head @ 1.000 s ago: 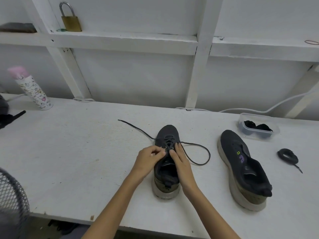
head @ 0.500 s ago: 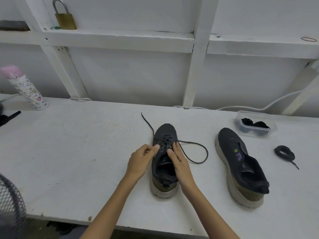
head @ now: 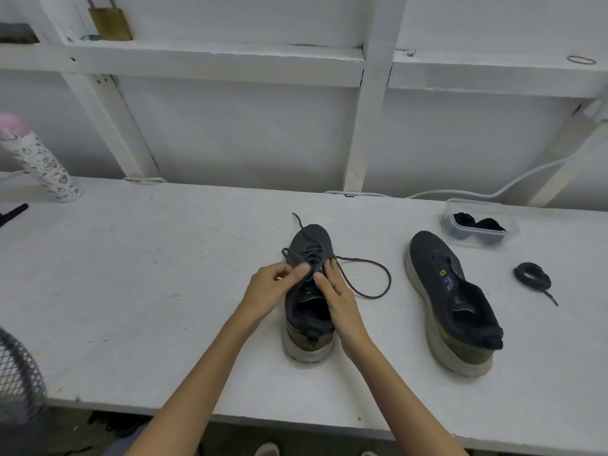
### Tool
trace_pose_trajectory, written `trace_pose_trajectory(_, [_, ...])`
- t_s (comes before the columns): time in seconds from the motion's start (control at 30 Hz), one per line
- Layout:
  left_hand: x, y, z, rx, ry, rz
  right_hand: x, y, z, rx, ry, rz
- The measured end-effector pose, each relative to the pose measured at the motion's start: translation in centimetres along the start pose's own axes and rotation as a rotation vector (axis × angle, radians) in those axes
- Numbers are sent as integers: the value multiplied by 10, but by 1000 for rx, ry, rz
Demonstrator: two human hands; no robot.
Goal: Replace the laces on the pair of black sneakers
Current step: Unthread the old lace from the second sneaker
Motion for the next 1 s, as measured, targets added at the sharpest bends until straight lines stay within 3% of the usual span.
trace_pose_trajectory(0.07, [1, 2, 0, 33, -84, 9, 0, 0, -1, 7, -2, 0])
trace_pose_trajectory(0.13, [8, 12, 2, 36, -107, 134, 1, 0, 1, 6, -7, -11])
trace_pose_trajectory(0.27, [14, 33, 1, -249, -1, 435, 1, 2, 3, 11, -27, -9])
trace_pose_trajectory(0.33, [8, 25, -1, -246, 61, 376, 1, 1, 3, 17, -24, 1])
trace_pose_trajectory(0.43, [-3, 0, -4, -128, 84, 126, 1, 1, 2, 28, -11, 4])
trace_pose_trajectory(0.5, [-4, -2, -3, -90, 28, 117, 1, 0, 2, 21, -2, -7])
trace_pose_trajectory(0.57, [3, 10, 2, -80, -4, 252, 1, 2, 2, 9, -12, -15])
trace_pose_trajectory(0.7, [12, 47, 11, -333, 39, 582, 1, 2, 3, -5, -8, -20])
trace_pose_trajectory(0.77, [11, 47, 10, -312, 67, 507, 2, 2, 3, 4, 23, -8])
trace_pose_trajectory(0.9, [-4, 13, 4, -137, 40, 126, 2, -1, 0, 8, 59, 6])
trace_pose_trajectory(1.0, [0, 9, 1, -96, -15, 158, 2, -1, 1, 17, 48, -4])
Point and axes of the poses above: each hand's wrist, its own x-axis towards the middle knuckle, its own y-axis out of the back of the hand, z = x × y, the point moved 3 cm from there along x, towards the middle knuckle
